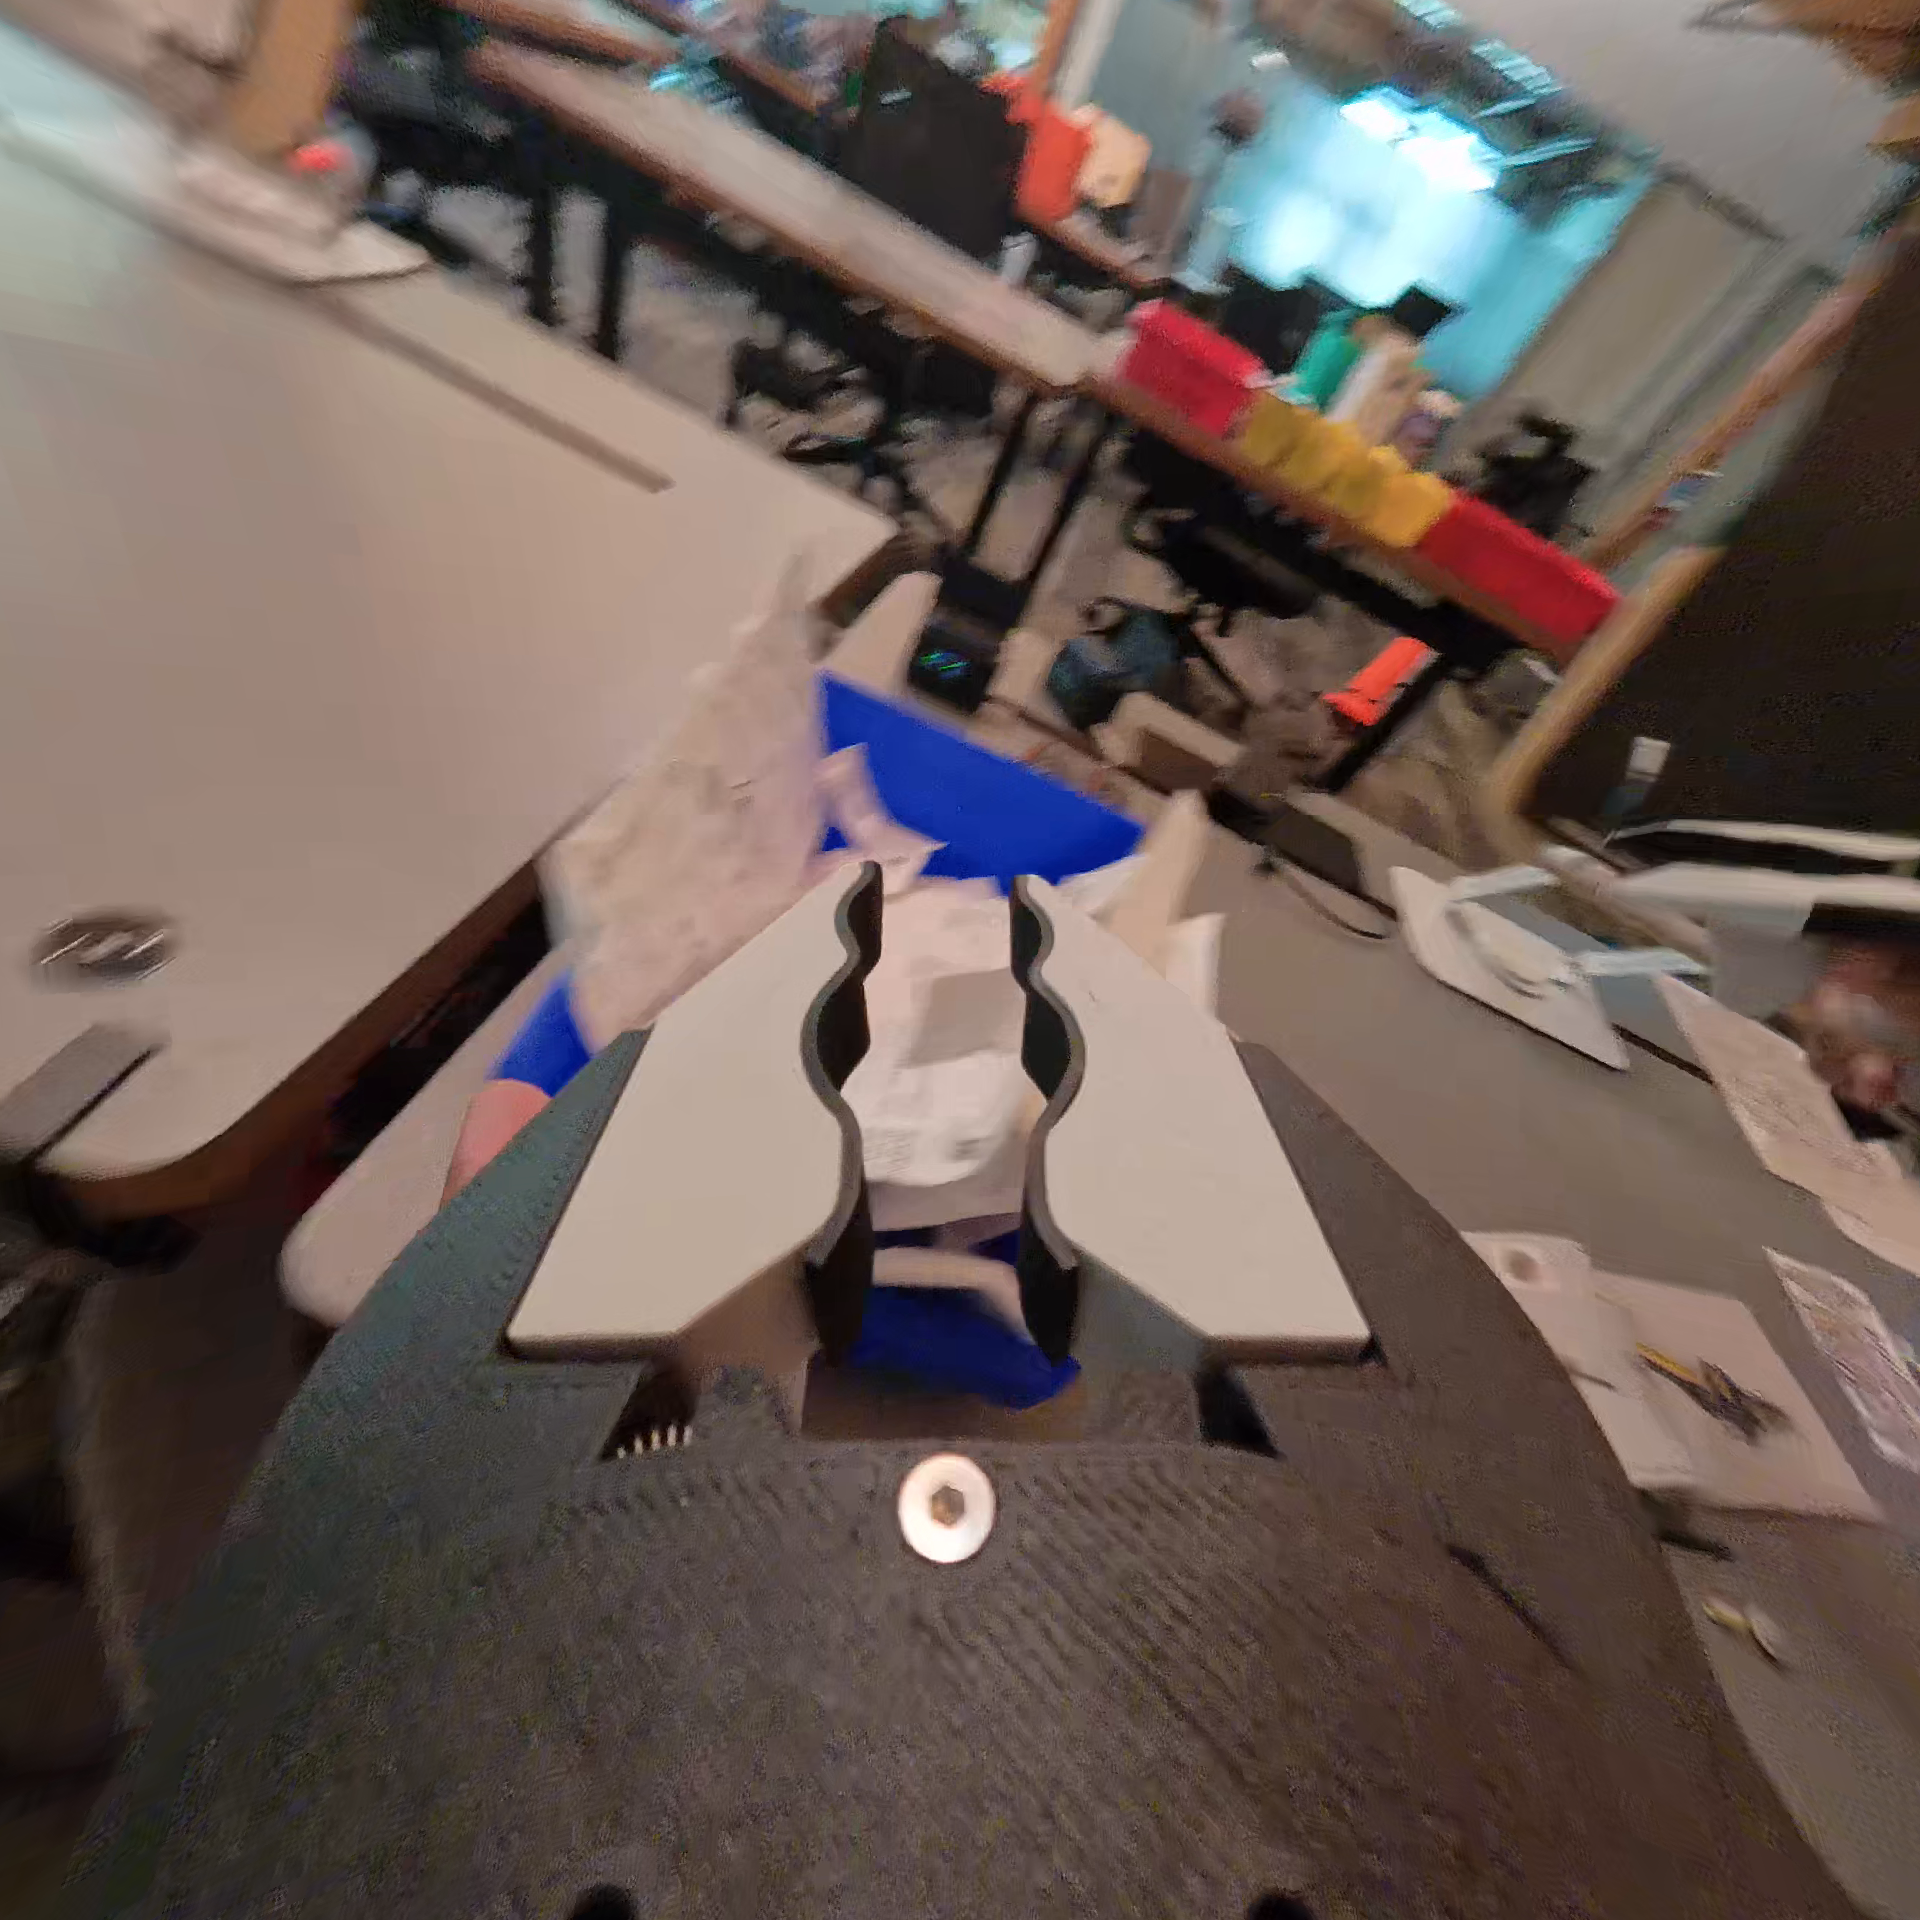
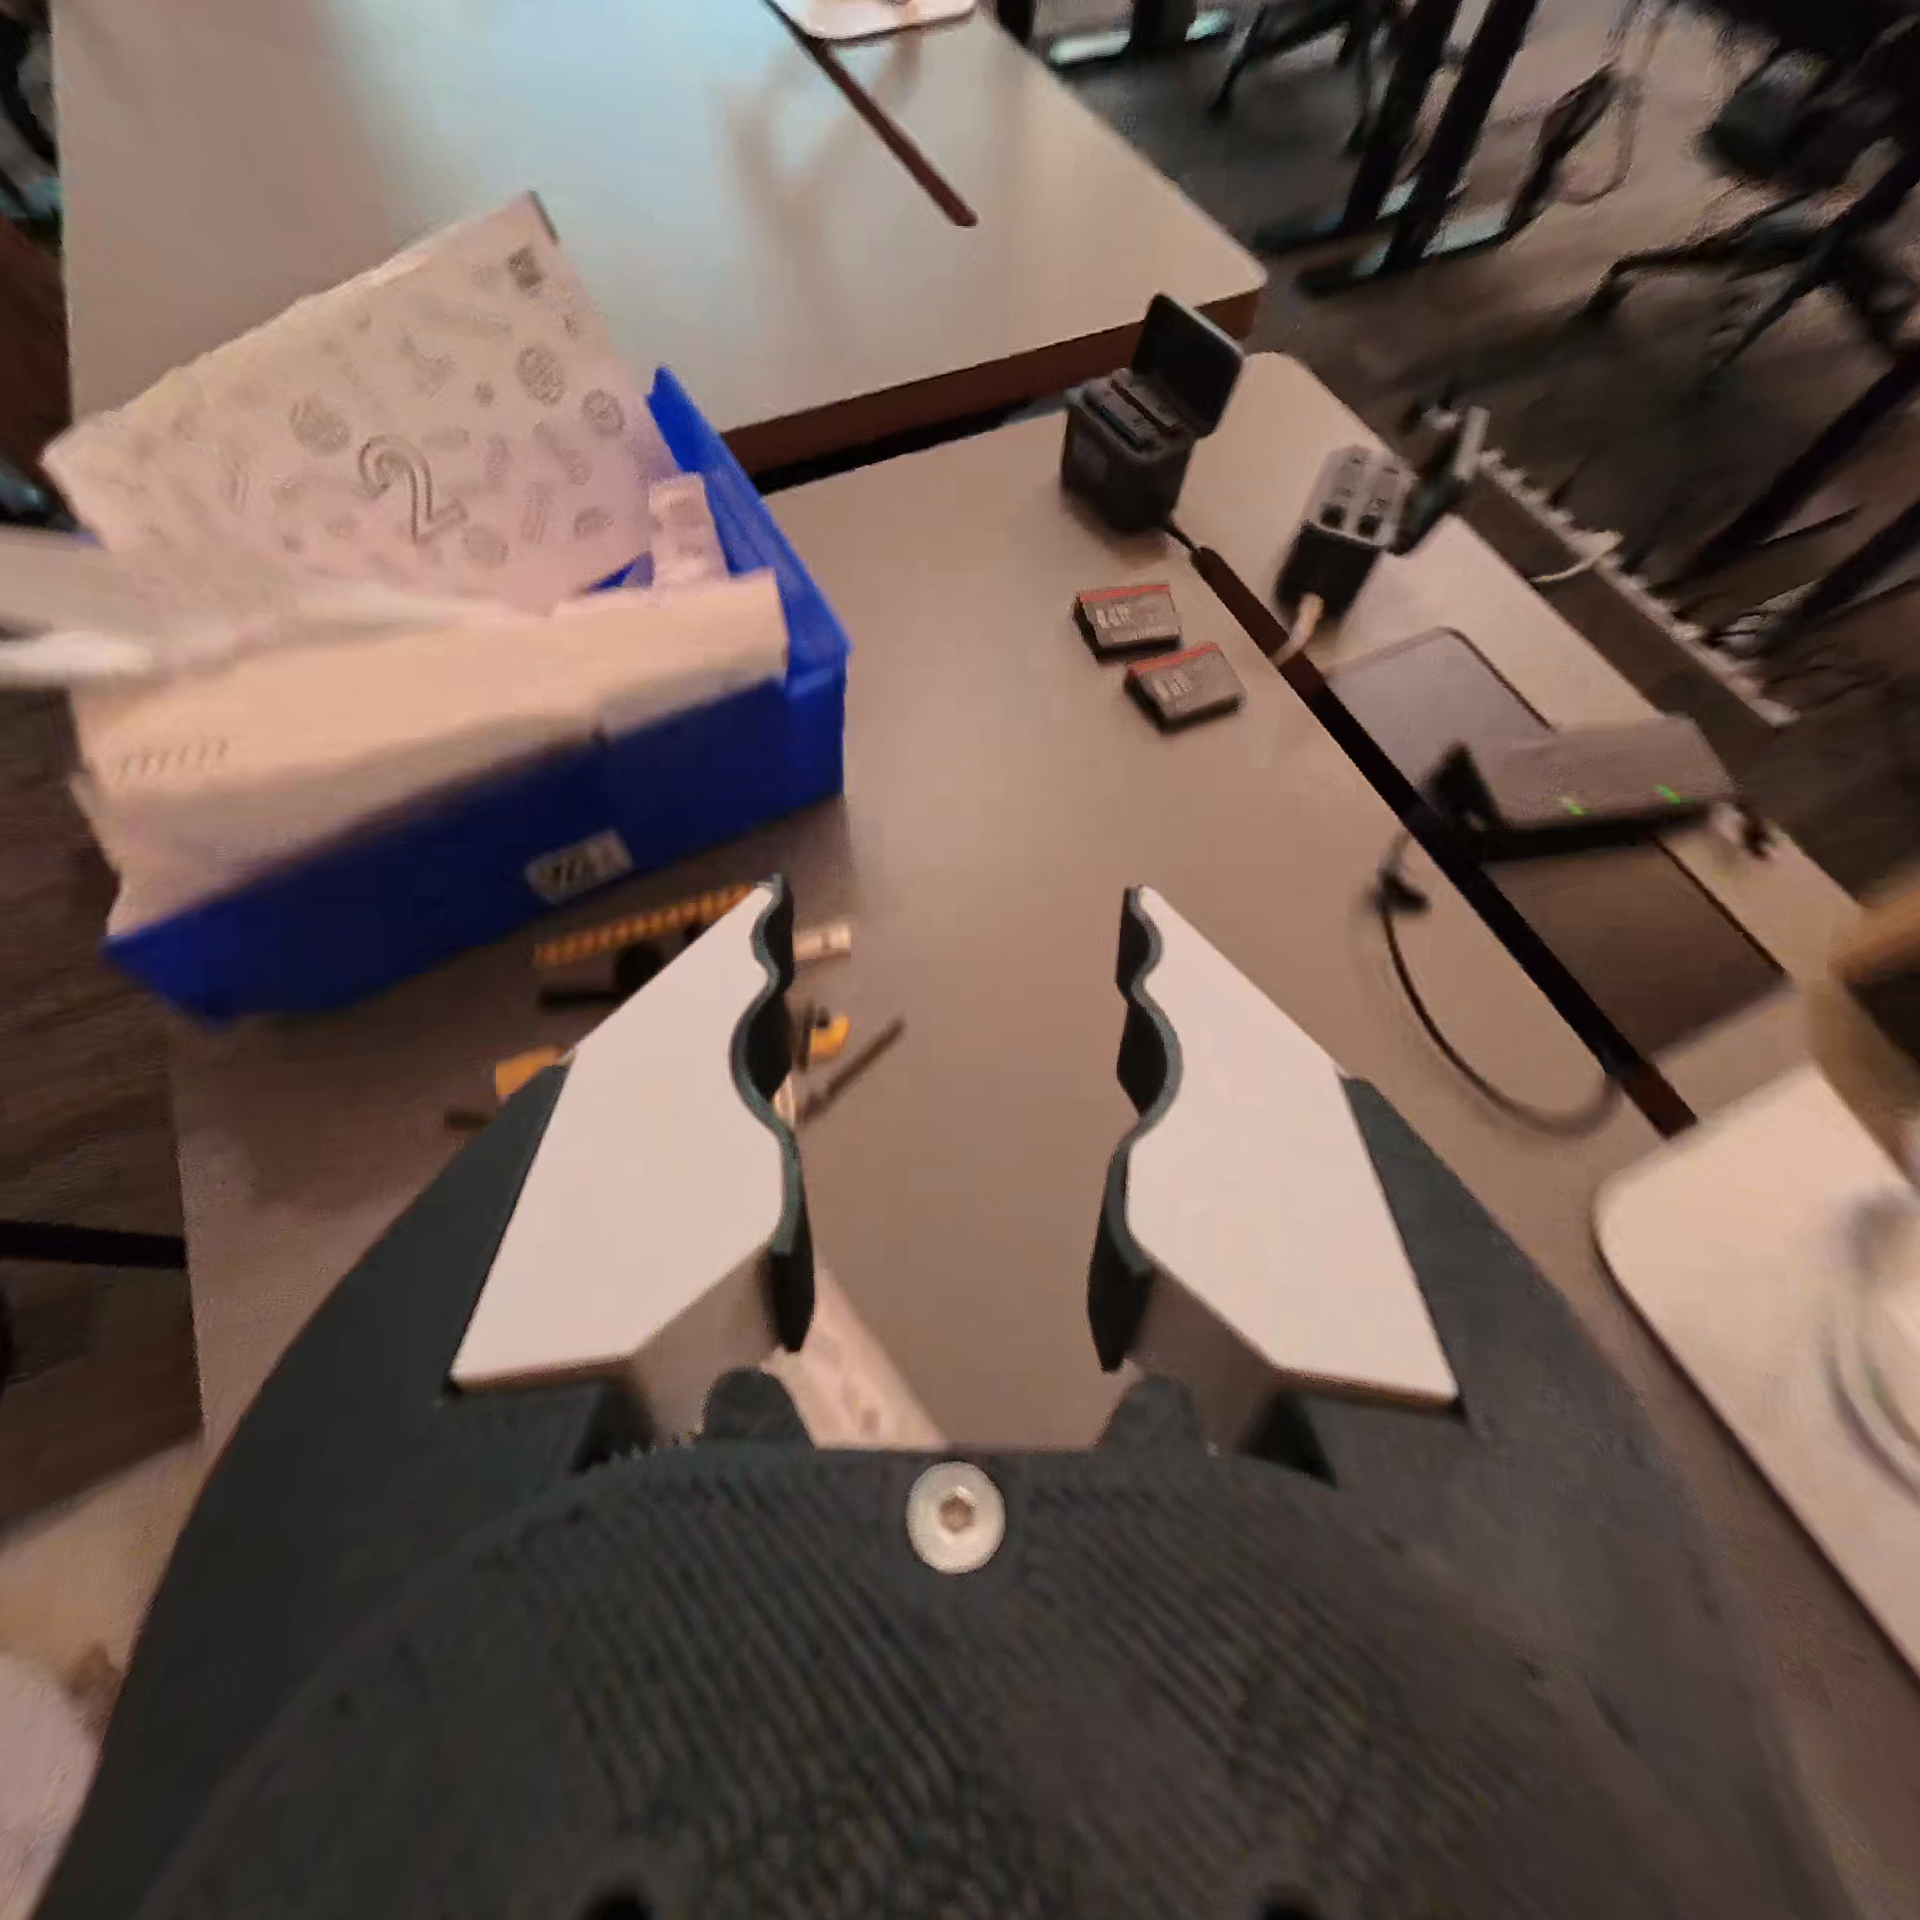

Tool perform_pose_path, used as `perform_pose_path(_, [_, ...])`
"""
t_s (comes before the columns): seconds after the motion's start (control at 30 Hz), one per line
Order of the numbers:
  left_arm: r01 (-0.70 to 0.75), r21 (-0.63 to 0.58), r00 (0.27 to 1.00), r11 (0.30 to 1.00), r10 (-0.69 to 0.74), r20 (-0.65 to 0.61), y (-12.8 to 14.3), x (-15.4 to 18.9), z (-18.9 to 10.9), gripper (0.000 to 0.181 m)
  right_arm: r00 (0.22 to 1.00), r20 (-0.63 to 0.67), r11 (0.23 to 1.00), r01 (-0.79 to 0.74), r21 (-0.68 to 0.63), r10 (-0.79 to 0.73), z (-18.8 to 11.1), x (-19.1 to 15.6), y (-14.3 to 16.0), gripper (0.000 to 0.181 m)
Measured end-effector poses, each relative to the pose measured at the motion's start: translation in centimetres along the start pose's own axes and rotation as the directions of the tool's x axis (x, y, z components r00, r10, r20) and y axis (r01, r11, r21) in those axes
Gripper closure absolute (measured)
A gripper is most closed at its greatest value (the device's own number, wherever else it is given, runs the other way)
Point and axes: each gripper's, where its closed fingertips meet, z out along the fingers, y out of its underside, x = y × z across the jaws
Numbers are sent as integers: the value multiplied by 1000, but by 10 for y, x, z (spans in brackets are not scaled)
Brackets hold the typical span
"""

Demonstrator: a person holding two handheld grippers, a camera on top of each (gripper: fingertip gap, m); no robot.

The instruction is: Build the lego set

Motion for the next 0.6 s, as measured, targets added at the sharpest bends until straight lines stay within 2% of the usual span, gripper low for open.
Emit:
perform_pose_path(0.1, [-95, -20, 970, 995, 88, -225, 9, 87, 12, 151, 988, -155, 994, -11, 113, 28, -101, -7, 67, 131])
perform_pose_path(0.17, [-186, -78, 923, 979, 147, -356, 36, 146, 24, 150, 968, -206, 964, -86, 253, 141, -157, -12, 112, 140])
perform_pose_path(0.23, [-291, -150, 856, 945, 187, -482, 81, 204, 39, 144, 945, -175, 898, -189, 397, 276, -195, -20, 156, 143])
perform_pose_path(0.33, [-427, -297, 766, 854, 167, -621, 169, 277, 61, 133, 914, -122, 837, -292, 462, 387, -218, -31, 218, 141])
perform_pose_path(0.4, [-526, -360, 727, 771, 188, -660, 223, 313, 79, 118, 916, -106, 835, -299, 462, 387, -221, -37, 243, 142])
perform_pose_path(0.5, [-612, -400, 703, 682, 238, -671, 276, 354, 113, 105, 942, -105, 867, -246, 433, 320, -217, -42, 261, 142])
perform_pose_path(0.6, [-664, -491, 702, 564, 245, -668, 315, 371, 142, 103, 965, -120, 901, -167, 400, 233, -215, -42, 271, 143])
